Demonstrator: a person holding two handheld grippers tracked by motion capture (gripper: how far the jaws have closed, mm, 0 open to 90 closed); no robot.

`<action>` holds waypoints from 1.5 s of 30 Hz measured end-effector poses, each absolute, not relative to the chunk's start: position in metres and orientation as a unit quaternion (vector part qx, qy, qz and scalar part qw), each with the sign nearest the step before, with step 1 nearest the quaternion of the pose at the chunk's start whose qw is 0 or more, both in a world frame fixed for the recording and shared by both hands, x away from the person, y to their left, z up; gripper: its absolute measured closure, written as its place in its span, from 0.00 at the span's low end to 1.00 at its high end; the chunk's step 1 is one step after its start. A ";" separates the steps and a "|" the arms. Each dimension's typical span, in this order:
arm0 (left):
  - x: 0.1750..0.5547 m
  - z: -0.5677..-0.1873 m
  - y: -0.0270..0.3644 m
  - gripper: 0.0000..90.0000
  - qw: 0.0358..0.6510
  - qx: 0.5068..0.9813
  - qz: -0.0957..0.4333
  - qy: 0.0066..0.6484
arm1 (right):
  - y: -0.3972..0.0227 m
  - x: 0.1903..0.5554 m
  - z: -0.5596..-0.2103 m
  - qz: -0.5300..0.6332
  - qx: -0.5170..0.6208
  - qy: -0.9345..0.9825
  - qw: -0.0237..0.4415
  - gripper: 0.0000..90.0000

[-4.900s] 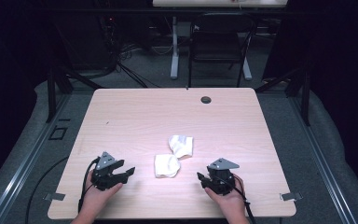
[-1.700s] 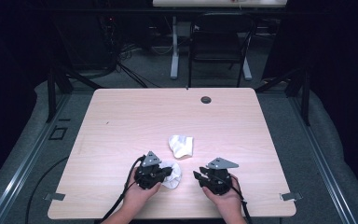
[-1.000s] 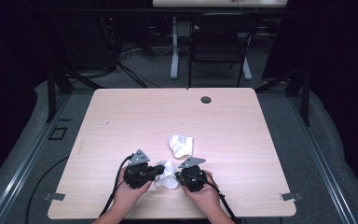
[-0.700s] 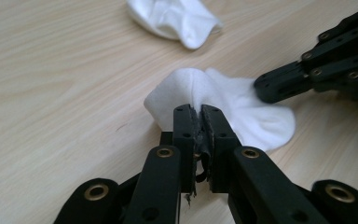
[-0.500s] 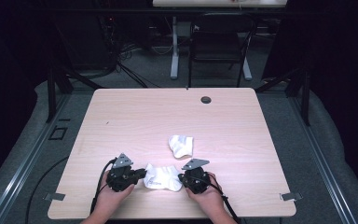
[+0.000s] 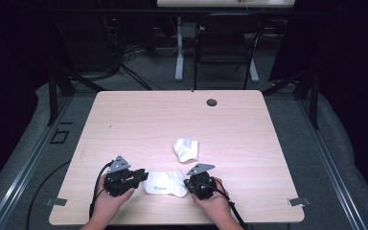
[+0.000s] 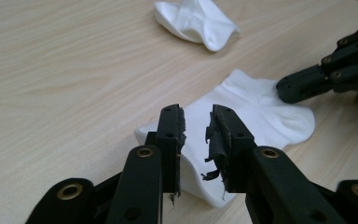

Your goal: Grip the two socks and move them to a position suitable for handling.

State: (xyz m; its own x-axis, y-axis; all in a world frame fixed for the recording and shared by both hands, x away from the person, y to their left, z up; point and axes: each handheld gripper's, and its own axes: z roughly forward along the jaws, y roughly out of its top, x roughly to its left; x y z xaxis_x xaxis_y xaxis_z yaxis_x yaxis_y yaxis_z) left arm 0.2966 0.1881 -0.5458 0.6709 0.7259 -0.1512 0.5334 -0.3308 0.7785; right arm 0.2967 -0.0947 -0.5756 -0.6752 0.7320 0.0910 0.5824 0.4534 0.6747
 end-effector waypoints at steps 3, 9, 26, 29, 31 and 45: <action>0.295 -0.550 0.186 0.76 0.409 0.819 0.121 0.384 | -0.096 0.297 -0.575 0.346 0.388 0.848 0.105 1.00; 0.297 -0.562 0.192 0.75 0.373 0.831 0.121 0.395 | -0.099 0.295 -0.575 0.350 0.391 0.845 0.105 1.00; 0.275 -0.574 0.184 0.74 0.347 0.853 0.108 0.375 | -0.111 0.285 -0.575 0.345 0.390 0.848 0.105 1.00; 0.267 -0.574 0.183 0.75 0.346 0.855 0.105 0.372 | -0.113 0.279 -0.575 0.348 0.391 0.846 0.103 1.00; 0.263 -0.575 0.182 0.75 0.347 0.856 0.108 0.368 | -0.113 0.275 -0.575 0.345 0.390 0.847 0.104 0.99; 0.268 -0.561 0.192 0.67 0.412 0.822 0.099 0.381 | -0.118 0.270 -0.564 0.369 0.392 0.834 0.119 0.83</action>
State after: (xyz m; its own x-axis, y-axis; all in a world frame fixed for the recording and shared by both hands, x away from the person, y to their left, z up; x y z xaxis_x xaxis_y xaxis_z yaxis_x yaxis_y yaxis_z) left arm 0.2681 0.1921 -0.5606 0.6896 0.7083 -0.1510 0.5445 -0.3695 0.7530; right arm 0.2702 -0.1179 -0.5645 -0.6637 0.7425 0.0910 0.5665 0.4195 0.7093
